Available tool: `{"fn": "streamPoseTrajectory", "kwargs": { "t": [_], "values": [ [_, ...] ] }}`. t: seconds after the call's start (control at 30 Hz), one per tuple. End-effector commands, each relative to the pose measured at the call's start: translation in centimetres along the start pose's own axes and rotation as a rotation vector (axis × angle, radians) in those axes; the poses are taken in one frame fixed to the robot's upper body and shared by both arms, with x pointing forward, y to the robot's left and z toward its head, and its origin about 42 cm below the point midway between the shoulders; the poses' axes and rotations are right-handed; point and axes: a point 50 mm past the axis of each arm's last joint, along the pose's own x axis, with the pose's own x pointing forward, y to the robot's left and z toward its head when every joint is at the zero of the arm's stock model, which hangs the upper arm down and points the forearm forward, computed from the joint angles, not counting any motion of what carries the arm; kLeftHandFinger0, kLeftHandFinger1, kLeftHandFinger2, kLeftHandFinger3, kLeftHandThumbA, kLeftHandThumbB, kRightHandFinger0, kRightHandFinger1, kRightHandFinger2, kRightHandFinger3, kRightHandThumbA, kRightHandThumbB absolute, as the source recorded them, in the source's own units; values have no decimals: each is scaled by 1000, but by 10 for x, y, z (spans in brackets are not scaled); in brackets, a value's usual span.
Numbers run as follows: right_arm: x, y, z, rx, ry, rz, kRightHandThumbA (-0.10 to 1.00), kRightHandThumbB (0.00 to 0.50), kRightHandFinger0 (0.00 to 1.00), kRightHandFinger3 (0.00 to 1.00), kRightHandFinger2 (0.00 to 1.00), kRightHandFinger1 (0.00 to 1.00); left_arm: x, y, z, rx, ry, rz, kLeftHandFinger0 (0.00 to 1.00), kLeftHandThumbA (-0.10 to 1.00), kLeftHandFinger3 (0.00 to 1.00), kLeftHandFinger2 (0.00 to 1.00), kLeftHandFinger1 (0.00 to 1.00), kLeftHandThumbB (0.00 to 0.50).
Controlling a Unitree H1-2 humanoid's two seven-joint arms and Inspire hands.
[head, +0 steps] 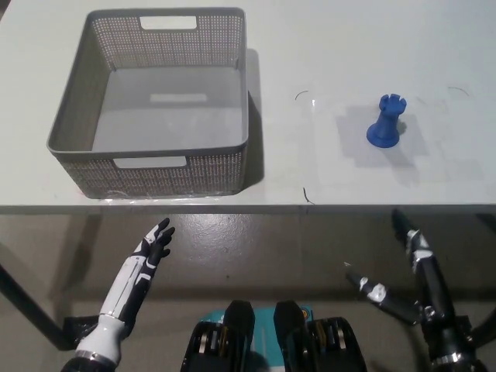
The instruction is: Use the right hand to pick up a chess pieces and put it into a container on the left hand side
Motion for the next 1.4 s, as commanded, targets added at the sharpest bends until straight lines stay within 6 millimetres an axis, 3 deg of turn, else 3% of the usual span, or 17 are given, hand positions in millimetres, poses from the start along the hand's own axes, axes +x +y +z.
{"fn": "streamPoseTrajectory", "kwargs": {
  "t": [0.0, 0.1, 0.17, 0.33, 0.47, 0.53, 0.83, 1.17, 1.37],
  "values": [
    [30, -17, 38, -54, -176, -92, 1000, 276, 1000, 1000, 1000, 1000, 0, 2, 13, 20, -78, -27, 1000, 1000, 1000, 1000, 1000, 246],
    [44, -26, 45, -73, -207, -115, 1000, 250, 1000, 1000, 1000, 1000, -3, 1, 12, 30, -76, -34, 1000, 1000, 1000, 1000, 1000, 247],
    [64, -34, 54, -93, -245, -163, 1000, 276, 1000, 1000, 1000, 1000, -4, 0, 12, 34, -75, -40, 1000, 1000, 1000, 1000, 1000, 249],
    [88, -44, 70, -107, -251, -192, 1000, 310, 1000, 1000, 1000, 1000, -9, -3, 10, 39, -72, -48, 1000, 1000, 1000, 1000, 1000, 244],
    [115, -52, 79, -102, -252, -195, 1000, 257, 1000, 1000, 1000, 1000, -12, -5, 6, 26, -62, -52, 1000, 1000, 1000, 1000, 1000, 242],
    [125, -56, 81, -82, -252, -189, 1000, 254, 1000, 1000, 1000, 1000, -13, -5, 6, 28, -60, -53, 1000, 1000, 1000, 1000, 1000, 244],
    [177, -72, 97, -138, -221, -187, 1000, 305, 1000, 1000, 1000, 1000, -19, -6, -1, 37, -51, -60, 1000, 1000, 1000, 1000, 1000, 238],
    [238, -81, 98, -148, -115, -182, 989, 339, 1000, 1000, 1000, 1000, -20, -7, -2, 39, -47, -69, 1000, 1000, 1000, 1000, 1000, 216],
    [262, -82, 95, -155, -61, -170, 998, 313, 1000, 1000, 1000, 1000, -20, -8, -3, 38, -40, -78, 1000, 1000, 1000, 1000, 1000, 219]
  ]
}}
